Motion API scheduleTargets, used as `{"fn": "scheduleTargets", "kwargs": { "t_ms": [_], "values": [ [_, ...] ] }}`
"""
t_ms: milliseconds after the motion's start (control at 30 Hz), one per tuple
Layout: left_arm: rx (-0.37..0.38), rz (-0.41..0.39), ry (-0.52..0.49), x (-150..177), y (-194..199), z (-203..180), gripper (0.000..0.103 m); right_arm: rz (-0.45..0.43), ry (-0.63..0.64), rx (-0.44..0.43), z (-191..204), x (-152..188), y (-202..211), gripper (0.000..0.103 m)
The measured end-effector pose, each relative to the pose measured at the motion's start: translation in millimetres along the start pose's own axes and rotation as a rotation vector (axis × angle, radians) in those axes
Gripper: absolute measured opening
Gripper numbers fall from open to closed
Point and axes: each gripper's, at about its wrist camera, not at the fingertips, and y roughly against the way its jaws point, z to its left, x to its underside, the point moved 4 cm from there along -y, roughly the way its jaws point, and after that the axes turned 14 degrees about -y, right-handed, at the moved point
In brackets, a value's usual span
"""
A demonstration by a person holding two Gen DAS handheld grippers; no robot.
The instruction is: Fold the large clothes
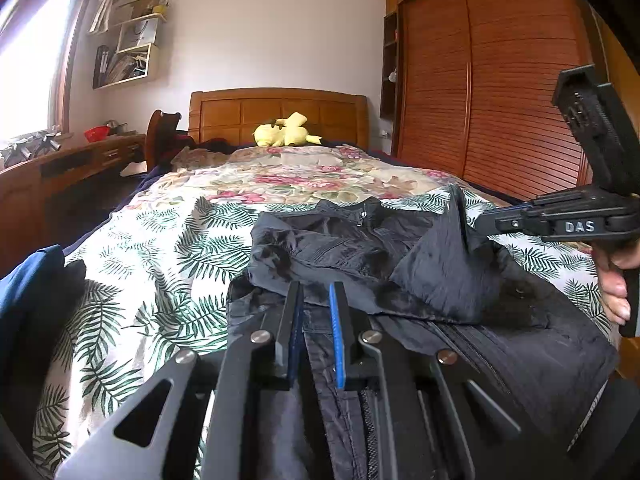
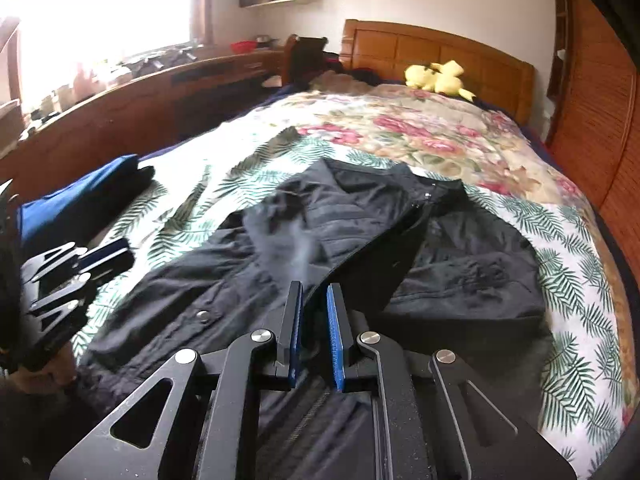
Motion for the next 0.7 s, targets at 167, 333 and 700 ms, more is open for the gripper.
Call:
{"fn": "scheduleTargets", "kwargs": {
  "t_ms": [167, 333, 700],
  "values": [
    [0.006, 0.004, 0.002, 0, -1, -1, 0.01, -0.019, -0.022, -0.006, 0, 12, 9, 0.045],
    [0.015, 0.01, -0.008, 0, -4, -5, 0.01, -0.001, -0.032, 0.039, -21, 35, 8, 0.047],
    [0.112, 0.076, -0.05, 7, -15, -39, 0.011, 0.083, -0.161, 0.165, -111, 103, -23, 0.048]
  ]
}}
